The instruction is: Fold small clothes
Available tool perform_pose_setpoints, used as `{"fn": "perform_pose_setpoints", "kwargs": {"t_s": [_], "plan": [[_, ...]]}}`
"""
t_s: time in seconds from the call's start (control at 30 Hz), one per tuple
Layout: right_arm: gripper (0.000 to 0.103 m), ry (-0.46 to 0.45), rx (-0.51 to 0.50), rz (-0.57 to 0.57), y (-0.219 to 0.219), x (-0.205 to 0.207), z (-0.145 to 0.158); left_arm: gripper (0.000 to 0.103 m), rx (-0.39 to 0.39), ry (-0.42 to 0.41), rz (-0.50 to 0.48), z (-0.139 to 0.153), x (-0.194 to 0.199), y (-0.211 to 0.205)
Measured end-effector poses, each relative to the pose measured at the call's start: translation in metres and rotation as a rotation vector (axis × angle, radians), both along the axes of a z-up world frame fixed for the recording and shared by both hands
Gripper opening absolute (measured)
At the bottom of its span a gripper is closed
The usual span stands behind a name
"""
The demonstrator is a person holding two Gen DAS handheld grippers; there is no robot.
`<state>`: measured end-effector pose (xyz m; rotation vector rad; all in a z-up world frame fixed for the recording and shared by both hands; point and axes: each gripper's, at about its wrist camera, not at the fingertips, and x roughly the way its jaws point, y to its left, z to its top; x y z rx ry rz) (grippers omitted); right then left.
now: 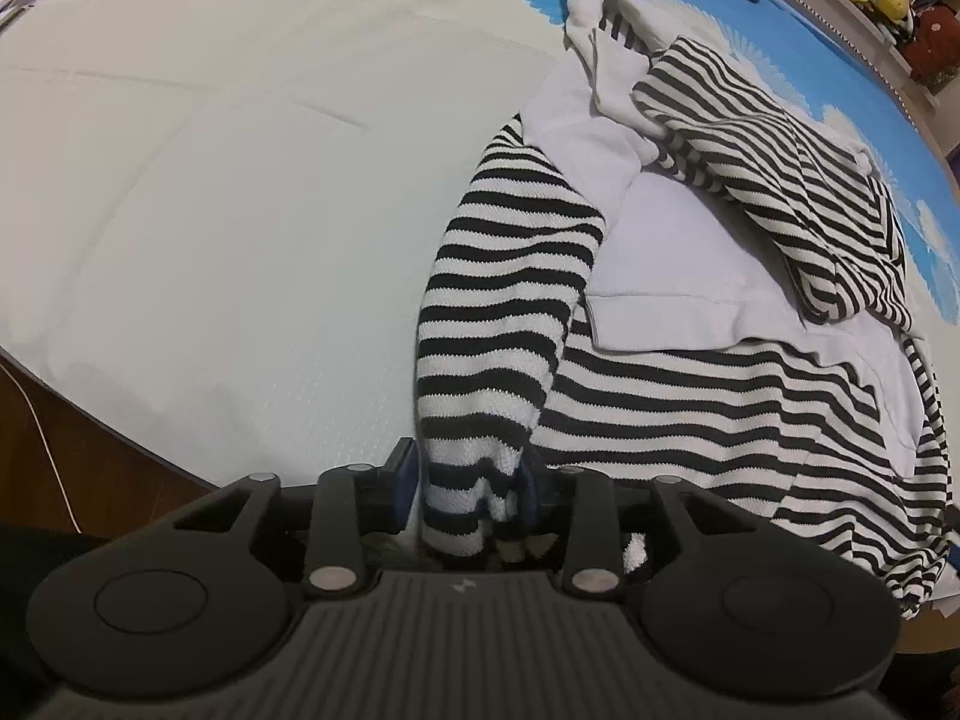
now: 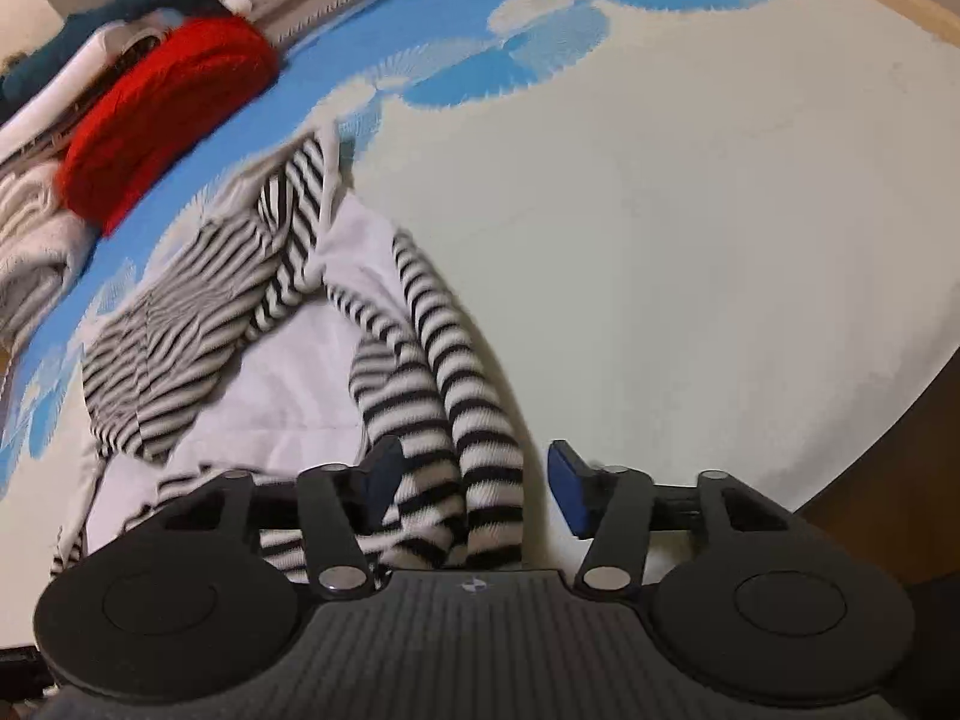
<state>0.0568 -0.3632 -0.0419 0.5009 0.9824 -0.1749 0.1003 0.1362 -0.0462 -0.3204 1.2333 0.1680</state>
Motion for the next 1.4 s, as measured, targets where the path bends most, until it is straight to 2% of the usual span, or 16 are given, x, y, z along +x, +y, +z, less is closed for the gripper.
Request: {"fn": "perform_pose_setpoints", "kwargs": {"t_s": [0.1,0.23,0.27,0.3,0.37,0.4,0.6,0.7,0.77,0.93,1.0,1.03,1.07,1.2,1.3,1.4], "plan": [[0.057,0.070,-0.003,0.070,0.013,0.006,-0.015,0.044,0.006,0.007,-0.013,-0.002,0.001,-0.002],[0.055,0.086,-0.110,0.144,0.032,0.007,-0.016,0.044,0.017,0.007,-0.028,-0.003,0.000,-0.004],[0.045,0.082,-0.108,0.148,0.033,0.006,-0.015,0.044,0.019,0.006,-0.032,-0.003,0.000,-0.004],[0.025,0.081,-0.099,0.149,0.033,0.007,-0.015,0.043,0.021,0.005,-0.036,-0.003,0.000,-0.004],[0.015,0.073,-0.082,0.146,0.030,0.006,-0.014,0.017,0.020,-0.011,-0.047,-0.001,-0.001,-0.006],[0.012,0.062,-0.079,0.143,0.028,0.004,-0.011,0.010,0.014,-0.029,-0.057,0.002,-0.001,-0.009],[0.011,-0.071,-0.104,0.091,0.021,-0.002,0.017,0.008,0.064,-0.090,-0.087,0.016,-0.004,-0.018],[0.013,0.008,-0.065,0.076,0.016,0.000,0.005,0.018,0.037,-0.046,-0.053,0.009,-0.002,-0.011],[0.019,0.087,-0.024,0.073,0.014,0.002,-0.009,0.032,0.018,-0.006,-0.046,0.002,-0.001,-0.009],[0.029,0.109,-0.075,0.115,0.024,0.001,-0.009,0.034,0.026,0.012,-0.067,-0.002,-0.002,-0.012],[0.029,0.110,-0.089,0.126,0.026,0.001,-0.009,0.031,0.030,0.009,-0.073,-0.003,-0.003,-0.012],[0.027,0.107,-0.093,0.138,0.028,0.001,-0.008,0.019,0.025,0.001,-0.075,-0.003,-0.003,-0.012],[0.014,0.099,-0.093,0.147,0.028,0.000,-0.007,0.008,0.013,-0.017,-0.077,0.000,-0.004,-0.013],[0.012,0.029,-0.097,0.133,0.025,-0.002,0.004,0.008,0.032,-0.062,-0.085,0.008,-0.004,-0.017],[0.013,0.029,-0.077,0.111,0.021,-0.001,0.002,0.012,0.002,-0.032,-0.053,0.004,-0.003,-0.011],[0.021,0.098,-0.048,0.111,0.020,0.002,-0.011,0.031,-0.018,0.017,-0.046,-0.004,-0.001,-0.008]]}}
